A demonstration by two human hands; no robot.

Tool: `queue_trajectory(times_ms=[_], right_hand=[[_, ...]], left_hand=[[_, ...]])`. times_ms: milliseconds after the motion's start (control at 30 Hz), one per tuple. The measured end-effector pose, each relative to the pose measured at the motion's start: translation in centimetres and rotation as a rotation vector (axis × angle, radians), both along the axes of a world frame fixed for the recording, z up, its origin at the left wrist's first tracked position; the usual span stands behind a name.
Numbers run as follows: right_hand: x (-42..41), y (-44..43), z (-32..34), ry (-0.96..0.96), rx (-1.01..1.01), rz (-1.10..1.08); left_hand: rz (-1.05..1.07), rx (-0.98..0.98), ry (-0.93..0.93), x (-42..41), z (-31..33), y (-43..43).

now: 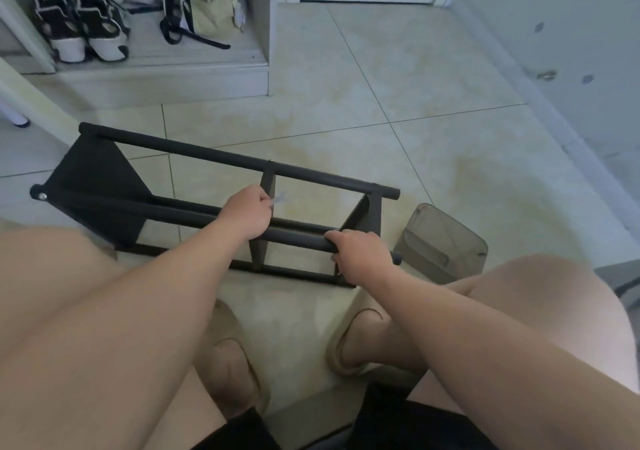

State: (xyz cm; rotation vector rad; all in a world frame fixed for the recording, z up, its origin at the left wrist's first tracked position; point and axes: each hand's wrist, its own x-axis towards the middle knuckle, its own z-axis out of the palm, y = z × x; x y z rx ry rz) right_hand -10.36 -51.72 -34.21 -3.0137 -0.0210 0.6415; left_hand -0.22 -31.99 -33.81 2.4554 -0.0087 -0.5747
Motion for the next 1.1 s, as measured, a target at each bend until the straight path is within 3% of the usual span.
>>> queue_trajectory(times_ms=[167,333,533,667,933,1100], right_hand=[[2.1,-4.8,0.8,0.037,-0.048,-0.102],[3.5,-7.8,1.1,0.095,-0.181,-0.191],[2.6,-3.0,0.2,0.056,0.069,0.026],[1.9,-2.7,0.6,0.019,0.036,-0.012],[0.6,-2.8,2.6,0.245,0.105,-0.075],[0.5,-3.0,2.7,0.250,0.129,-0.061]], left_hand=[[-0.096,-0.041,0.015,1.1,-0.7,0.2],[0.058,0.236,-0.038,0.9,-2.0,1.4],[-0.026,0.267,-0.030,-0.8,-3.3,-0.1],[-0.034,0.262,0.013,-1.9,-3.0,-0.8],[-0.107,0.220,0.201,-4.6,-1.6,-0.7],[-0.102,0.202,0.170,-5.2,-1.3,-0.4]])
